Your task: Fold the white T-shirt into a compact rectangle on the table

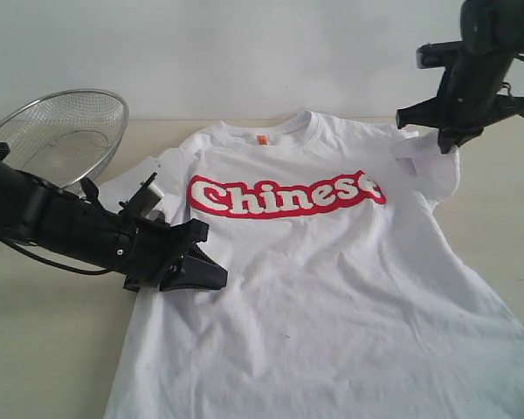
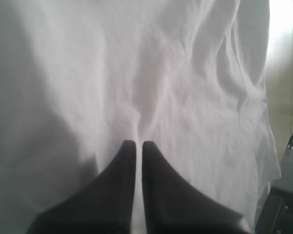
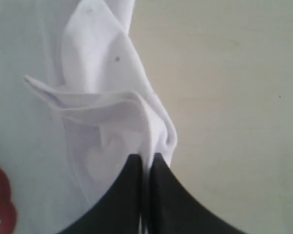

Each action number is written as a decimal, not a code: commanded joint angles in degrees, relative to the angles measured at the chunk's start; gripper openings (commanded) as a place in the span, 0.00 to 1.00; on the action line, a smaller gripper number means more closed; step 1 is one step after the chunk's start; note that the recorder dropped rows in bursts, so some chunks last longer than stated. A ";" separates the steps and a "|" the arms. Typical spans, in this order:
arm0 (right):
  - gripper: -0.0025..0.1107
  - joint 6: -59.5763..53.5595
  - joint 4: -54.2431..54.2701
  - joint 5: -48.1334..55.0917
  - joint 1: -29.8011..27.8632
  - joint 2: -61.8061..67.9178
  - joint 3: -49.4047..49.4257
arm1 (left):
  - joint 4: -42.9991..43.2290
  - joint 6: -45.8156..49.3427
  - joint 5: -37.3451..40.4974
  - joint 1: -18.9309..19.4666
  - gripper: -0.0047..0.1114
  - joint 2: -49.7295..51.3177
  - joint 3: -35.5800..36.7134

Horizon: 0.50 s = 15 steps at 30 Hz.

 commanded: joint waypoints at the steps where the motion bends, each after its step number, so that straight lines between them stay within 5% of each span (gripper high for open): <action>1: 0.02 -3.41 7.99 0.43 -4.51 -0.83 -0.27 | 1.04 -1.06 -0.58 -0.20 0.08 0.85 0.04; 8: 0.02 -6.23 11.26 3.06 -9.58 -0.47 -0.27 | 1.18 -1.20 -0.58 -0.20 0.08 0.85 0.04; 15: 0.02 -26.86 26.76 5.15 -7.69 -0.47 -0.27 | 0.81 -1.21 -0.58 -0.20 0.08 0.85 0.04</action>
